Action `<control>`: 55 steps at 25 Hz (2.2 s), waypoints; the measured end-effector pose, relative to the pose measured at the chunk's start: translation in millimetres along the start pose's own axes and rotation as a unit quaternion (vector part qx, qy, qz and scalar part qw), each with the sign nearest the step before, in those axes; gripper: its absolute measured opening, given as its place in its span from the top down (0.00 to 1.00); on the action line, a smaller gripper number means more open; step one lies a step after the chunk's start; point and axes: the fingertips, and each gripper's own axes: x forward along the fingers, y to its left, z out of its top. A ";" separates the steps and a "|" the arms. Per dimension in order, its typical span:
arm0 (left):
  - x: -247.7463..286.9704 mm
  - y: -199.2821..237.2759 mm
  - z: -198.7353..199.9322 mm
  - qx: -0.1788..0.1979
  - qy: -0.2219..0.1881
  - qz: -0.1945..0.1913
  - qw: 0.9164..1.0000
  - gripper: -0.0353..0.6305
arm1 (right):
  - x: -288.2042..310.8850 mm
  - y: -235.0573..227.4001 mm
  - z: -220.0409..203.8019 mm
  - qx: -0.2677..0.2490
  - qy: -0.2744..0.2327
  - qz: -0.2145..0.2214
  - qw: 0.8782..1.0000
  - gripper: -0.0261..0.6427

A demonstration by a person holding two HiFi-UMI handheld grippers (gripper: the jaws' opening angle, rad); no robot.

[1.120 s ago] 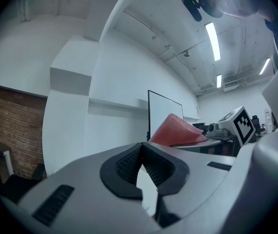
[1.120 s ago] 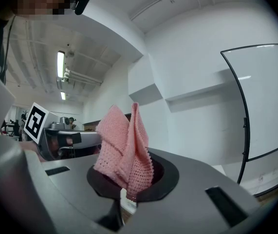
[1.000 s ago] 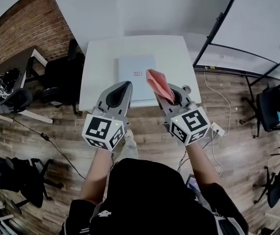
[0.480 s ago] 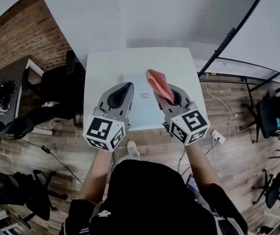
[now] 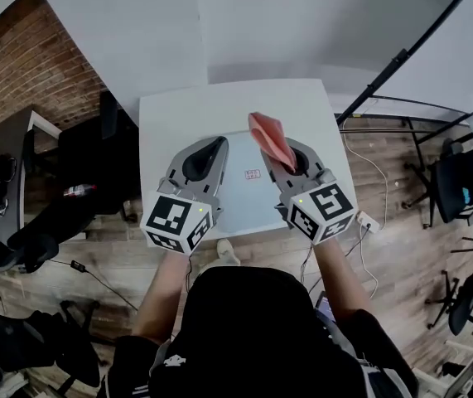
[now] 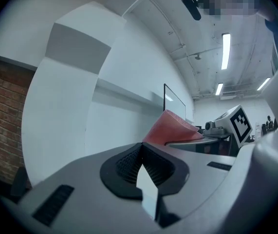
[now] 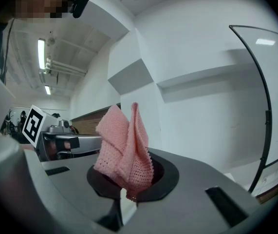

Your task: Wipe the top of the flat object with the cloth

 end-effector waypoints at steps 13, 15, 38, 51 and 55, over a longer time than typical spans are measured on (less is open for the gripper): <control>35.9 13.1 -42.5 0.001 0.052 -0.024 0.998 0.93 | 9.6 -46.8 -34.5 0.025 0.026 -0.027 0.999 0.89; 41.0 14.4 -55.6 0.005 0.061 -0.023 0.998 0.93 | 12.9 -56.1 -43.3 0.029 0.029 -0.025 0.999 0.89; 57.5 -0.5 -207.0 -0.019 0.109 -0.110 0.988 0.93 | 35.0 -98.3 -199.7 0.059 0.185 0.018 0.981 0.89; 43.9 -32.0 -296.4 0.047 0.234 -0.163 0.957 0.62 | 14.4 -105.9 -268.4 0.072 0.244 0.019 0.967 0.89; 32.3 -38.0 -316.9 0.056 0.263 -0.177 0.947 0.54 | 10.3 -105.4 -277.0 0.079 0.253 0.017 0.964 0.89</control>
